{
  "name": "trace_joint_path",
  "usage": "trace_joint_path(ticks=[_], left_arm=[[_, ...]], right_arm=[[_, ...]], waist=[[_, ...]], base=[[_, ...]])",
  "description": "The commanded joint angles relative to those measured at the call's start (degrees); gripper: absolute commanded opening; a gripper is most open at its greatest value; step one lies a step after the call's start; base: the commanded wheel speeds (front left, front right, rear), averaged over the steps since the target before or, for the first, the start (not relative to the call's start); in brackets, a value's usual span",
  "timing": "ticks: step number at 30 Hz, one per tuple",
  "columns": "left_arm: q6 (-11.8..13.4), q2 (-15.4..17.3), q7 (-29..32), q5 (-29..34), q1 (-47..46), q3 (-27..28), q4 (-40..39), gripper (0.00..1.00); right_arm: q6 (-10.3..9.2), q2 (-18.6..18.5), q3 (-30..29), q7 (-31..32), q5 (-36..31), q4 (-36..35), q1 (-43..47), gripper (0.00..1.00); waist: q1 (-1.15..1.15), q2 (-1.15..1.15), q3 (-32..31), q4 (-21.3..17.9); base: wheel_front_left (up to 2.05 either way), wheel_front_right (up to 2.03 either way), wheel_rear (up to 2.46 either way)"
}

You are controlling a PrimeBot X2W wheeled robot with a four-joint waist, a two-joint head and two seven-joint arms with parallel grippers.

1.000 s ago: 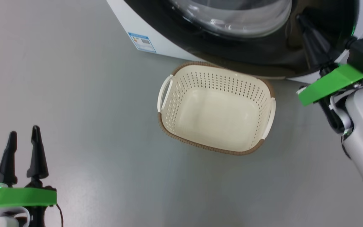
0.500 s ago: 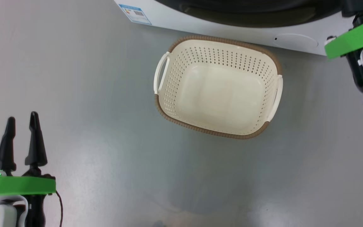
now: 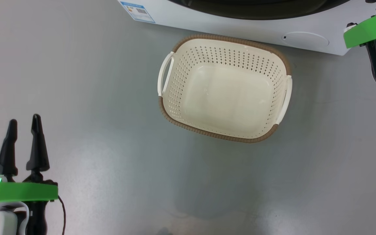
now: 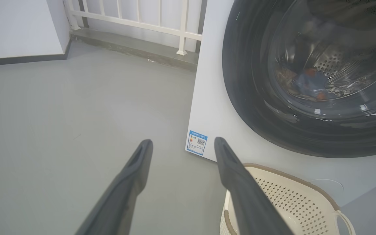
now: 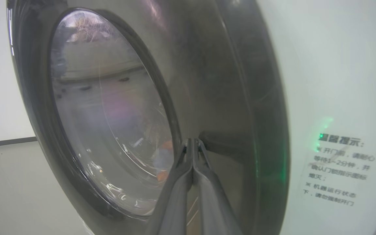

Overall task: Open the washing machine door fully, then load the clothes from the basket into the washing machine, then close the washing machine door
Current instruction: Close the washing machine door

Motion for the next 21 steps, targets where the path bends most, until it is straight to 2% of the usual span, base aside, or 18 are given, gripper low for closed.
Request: trace_joint_path(ticks=[1,13,14,16,17,18,19,21], left_arm=[[0.02,2.43,-0.37,-0.33,-0.73,2.32,-1.01,1.0],[0.02,2.64,-0.37,0.21,-0.07,1.79,-0.44,1.0],[0.02,2.66,-0.37,0.3,0.12,1.79,-0.39,1.0],[0.02,2.69,-0.37,0.47,0.51,1.83,-0.34,1.0],[0.02,2.72,-0.37,0.56,0.72,1.85,-0.35,1.0],[0.02,2.72,-0.37,0.68,0.93,1.86,-0.35,1.0],[0.02,2.7,-0.37,0.8,1.14,1.87,-0.35,1.0],[0.02,2.63,-0.37,1.07,1.57,1.85,-0.41,1.0]], right_arm=[[-0.53,0.37,-0.69,-0.27,-0.57,-0.99,-0.78,0.0],[-0.53,1.51,-0.85,-0.27,0.88,0.53,3.8,0.0],[-0.53,1.56,-0.8,-0.27,1.02,0.56,4.36,0.05],[-0.53,1.74,-0.57,-0.27,1.27,0.61,5.55,0.34],[-0.53,1.94,-0.45,-0.27,1.45,0.65,6.2,0.55],[-0.53,2.15,-0.15,-0.27,1.65,0.72,6.86,0.88],[-0.53,2.32,0.3,-0.27,1.84,0.77,7.51,1.0],[-0.53,2.56,1.05,-0.27,2.3,0.74,8.78,1.0]], waist=[[0.0,0.0,-0.27,-0.17],[0.0,0.0,-5.05,-1.43],[0.0,0.0,-5.64,-1.62],[0.0,0.0,-6.81,-2.1],[0.0,0.0,-7.41,-2.38],[0.0,0.0,-8.01,-2.67],[0.0,0.0,-8.64,-2.98],[0.0,0.0,-9.96,-3.63]], base=[[0.0,0.0,0.0],[0.0,0.0,0.0],[0.0,0.0,0.0],[0.0,0.0,0.0],[0.0,0.0,0.0],[0.0,0.0,0.0],[0.0,0.0,0.0],[0.0,0.0,0.0]])
